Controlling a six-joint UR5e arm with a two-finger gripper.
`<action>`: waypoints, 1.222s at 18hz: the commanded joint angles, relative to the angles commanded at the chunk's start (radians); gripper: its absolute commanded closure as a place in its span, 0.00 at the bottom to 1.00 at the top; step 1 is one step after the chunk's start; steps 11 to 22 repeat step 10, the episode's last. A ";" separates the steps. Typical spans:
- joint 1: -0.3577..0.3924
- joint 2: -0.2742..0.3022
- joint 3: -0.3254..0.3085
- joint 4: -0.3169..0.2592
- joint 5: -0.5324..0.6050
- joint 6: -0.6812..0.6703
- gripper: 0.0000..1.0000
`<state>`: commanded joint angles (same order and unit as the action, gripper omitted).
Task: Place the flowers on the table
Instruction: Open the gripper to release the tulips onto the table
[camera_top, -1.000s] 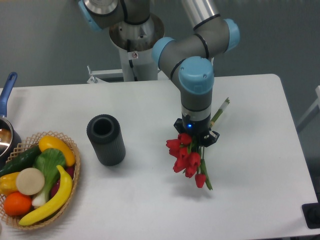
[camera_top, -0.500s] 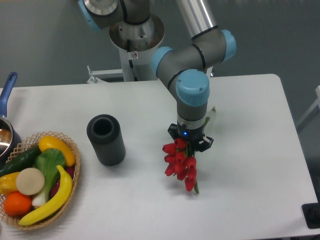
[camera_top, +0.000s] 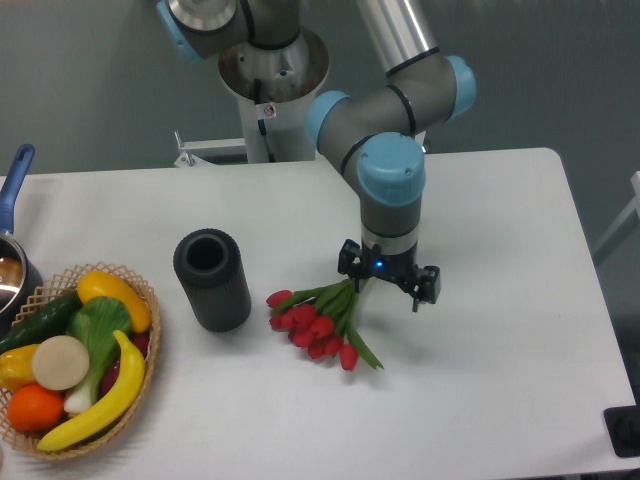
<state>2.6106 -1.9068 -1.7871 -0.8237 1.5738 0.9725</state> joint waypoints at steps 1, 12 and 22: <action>0.005 0.002 0.002 0.002 -0.001 0.027 0.00; 0.032 0.035 -0.040 0.003 -0.005 0.315 0.00; 0.032 0.035 -0.040 0.003 -0.005 0.315 0.00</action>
